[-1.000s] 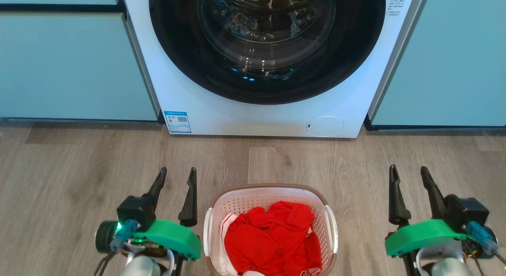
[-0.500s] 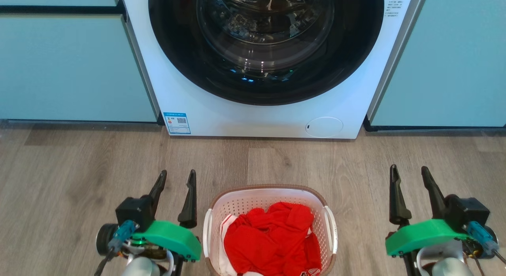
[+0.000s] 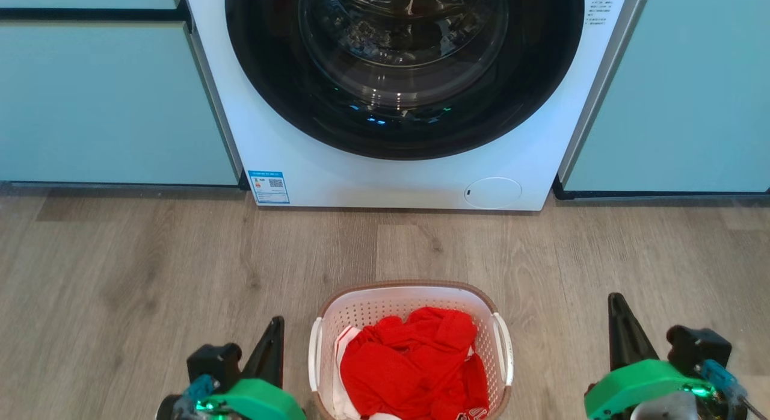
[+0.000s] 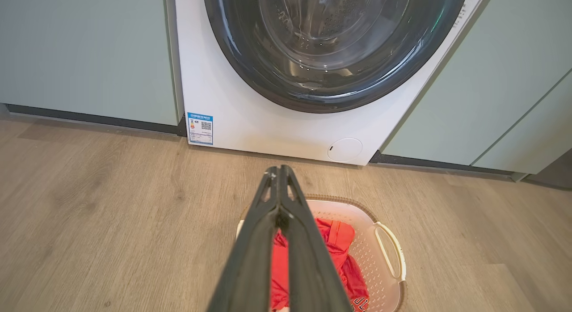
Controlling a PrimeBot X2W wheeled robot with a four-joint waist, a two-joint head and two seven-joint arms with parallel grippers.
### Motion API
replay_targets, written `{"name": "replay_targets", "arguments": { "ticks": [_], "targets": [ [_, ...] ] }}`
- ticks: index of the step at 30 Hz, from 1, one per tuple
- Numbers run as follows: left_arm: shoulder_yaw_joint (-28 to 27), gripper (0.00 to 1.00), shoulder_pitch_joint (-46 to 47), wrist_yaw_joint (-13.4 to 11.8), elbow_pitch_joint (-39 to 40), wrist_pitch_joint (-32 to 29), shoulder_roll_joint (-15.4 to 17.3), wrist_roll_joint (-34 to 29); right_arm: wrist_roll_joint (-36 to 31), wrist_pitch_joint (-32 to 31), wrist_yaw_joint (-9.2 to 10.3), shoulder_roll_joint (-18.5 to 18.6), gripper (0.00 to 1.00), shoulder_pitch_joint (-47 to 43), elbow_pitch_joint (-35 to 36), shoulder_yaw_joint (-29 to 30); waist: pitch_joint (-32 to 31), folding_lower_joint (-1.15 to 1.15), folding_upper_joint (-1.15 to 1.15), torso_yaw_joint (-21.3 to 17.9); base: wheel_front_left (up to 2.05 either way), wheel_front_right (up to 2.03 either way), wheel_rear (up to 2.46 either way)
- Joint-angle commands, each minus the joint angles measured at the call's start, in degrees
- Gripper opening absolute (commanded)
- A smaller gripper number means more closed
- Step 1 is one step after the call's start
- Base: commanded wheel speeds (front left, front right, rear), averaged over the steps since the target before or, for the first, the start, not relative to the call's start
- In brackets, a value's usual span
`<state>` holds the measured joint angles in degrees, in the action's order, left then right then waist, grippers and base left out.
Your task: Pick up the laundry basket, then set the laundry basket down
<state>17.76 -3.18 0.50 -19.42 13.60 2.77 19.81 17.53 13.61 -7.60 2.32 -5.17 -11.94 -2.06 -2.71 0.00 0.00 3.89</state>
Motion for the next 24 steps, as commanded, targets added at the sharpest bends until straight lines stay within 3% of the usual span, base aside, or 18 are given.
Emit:
{"name": "replay_targets", "arguments": {
  "ticks": [1, 24],
  "targets": [
    [-0.97, 0.00, 3.26, 0.31, 2.10, -0.28, 0.13, 1.59, 1.73, -0.25, 0.01, 0.22, 0.00, 2.09, 1.92, 0.20, 0.04, 0.00, 0.00, -0.06, 0.00, 0.00, 0.00],
    [-4.67, 0.00, 4.45, 1.57, 2.53, -3.47, 0.58, 15.23, 15.83, -3.38, 0.02, 0.79, 0.00, 3.81, 1.15, 1.06, 0.56, 0.00, 0.00, -0.77, 0.00, 0.00, 0.00]
  ]
}}
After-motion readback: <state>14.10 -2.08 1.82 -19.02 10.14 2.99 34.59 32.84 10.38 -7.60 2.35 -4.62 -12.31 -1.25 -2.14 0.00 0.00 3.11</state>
